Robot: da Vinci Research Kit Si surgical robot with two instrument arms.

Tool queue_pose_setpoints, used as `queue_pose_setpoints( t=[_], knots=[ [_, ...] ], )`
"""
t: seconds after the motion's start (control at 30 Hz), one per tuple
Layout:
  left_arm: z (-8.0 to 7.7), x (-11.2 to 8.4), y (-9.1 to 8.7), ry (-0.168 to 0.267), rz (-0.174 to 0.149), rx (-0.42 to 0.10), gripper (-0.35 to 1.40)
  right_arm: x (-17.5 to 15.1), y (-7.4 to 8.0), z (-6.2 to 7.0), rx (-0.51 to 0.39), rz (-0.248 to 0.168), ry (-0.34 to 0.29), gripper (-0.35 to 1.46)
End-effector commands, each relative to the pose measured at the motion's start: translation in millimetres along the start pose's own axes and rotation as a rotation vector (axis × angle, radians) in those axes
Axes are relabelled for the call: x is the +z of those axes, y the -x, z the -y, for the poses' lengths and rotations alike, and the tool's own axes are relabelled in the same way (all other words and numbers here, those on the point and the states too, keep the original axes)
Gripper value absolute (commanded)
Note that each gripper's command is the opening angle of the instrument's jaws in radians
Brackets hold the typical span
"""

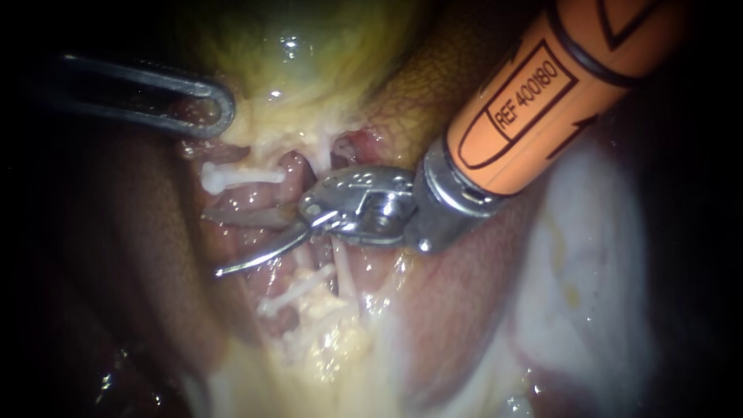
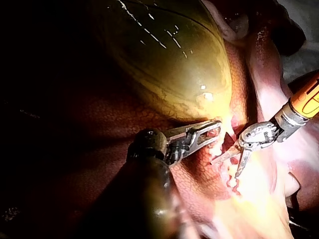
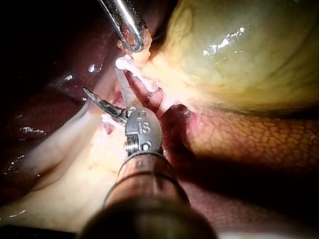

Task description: Go back from the cut left tube

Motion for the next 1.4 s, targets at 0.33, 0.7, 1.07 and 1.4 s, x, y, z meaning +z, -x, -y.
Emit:
queue_pose_setpoints(
  t=[0.33, 0.7, 1.07, 1.4],
  knots=[
    [-0.1, 0.1, -0.2, 0.000, 0.000, 0.002, -0.35, -3.8, 1.7, 4.5, -0.009, -0.055, 0.219, 1.41],
    [-0.3, 0.2, -0.4, 0.000, 0.001, 0.003, -0.35, -12.6, 3.9, 8.8, -0.215, -0.022, 0.407, 1.45],
    [-0.4, 0.5, -0.6, 0.002, 0.002, 0.005, -0.35, -17.4, 2.6, 9.7, -0.317, 0.308, 0.538, 1.41],
    [-0.5, 1.0, -0.9, 0.004, 0.003, 0.006, -0.35, -17.5, 2.7, 9.7, -0.303, 0.371, 0.579, 1.43]
  ],
)
